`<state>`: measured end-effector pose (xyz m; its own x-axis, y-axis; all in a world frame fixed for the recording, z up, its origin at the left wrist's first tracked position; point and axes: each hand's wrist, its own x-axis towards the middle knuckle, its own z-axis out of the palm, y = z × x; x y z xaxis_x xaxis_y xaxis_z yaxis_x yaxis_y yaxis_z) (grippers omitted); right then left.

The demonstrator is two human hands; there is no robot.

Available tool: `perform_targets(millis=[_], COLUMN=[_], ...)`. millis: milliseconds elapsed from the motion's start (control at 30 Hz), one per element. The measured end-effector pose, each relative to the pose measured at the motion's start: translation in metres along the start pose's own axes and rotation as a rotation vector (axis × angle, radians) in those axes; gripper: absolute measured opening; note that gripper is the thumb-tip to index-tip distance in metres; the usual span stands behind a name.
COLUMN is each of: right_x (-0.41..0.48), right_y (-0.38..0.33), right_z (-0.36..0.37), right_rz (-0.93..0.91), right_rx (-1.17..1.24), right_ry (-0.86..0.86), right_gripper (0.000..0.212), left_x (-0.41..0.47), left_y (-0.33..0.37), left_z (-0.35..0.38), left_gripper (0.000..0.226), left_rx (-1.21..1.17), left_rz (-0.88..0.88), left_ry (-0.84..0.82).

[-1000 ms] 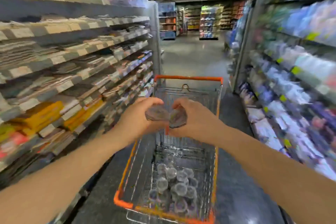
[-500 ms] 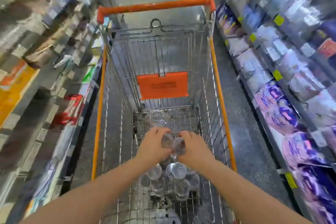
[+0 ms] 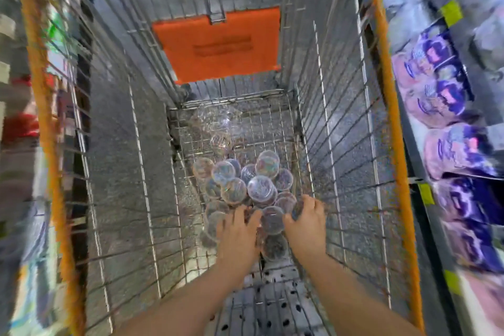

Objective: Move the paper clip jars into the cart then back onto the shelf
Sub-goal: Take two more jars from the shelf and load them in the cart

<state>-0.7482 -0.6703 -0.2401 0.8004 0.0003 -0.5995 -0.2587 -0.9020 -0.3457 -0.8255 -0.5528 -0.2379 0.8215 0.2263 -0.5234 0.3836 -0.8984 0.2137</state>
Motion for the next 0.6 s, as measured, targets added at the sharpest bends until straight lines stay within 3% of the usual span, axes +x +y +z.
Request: perform_targets(millis=[100, 200, 367, 600], right_x=[0.009, 0.013, 0.004, 0.000], right_y=[-0.010, -0.013, -0.014, -0.032], right_z=[0.004, 0.000, -0.010, -0.029], right_rz=[-0.044, -0.111, -0.161, -0.242], right_rx=[-0.087, -0.119, -0.078, -0.082], right_ry=[0.004, 0.089, 0.147, 0.120], right_gripper=[0.062, 0.050, 0.033, 0.024], left_x=[0.009, 0.015, 0.012, 0.015], left_y=[-0.015, -0.022, -0.044, -0.058], left_z=[0.001, -0.009, -0.024, -0.036], left_gripper=[0.082, 0.088, 0.056, 0.047], left_rx=[0.046, -0.015, -0.208, -0.262], left_rz=[0.049, 0.079, 0.002, -0.186], left_ry=[-0.065, -0.027, 0.090, 0.166])
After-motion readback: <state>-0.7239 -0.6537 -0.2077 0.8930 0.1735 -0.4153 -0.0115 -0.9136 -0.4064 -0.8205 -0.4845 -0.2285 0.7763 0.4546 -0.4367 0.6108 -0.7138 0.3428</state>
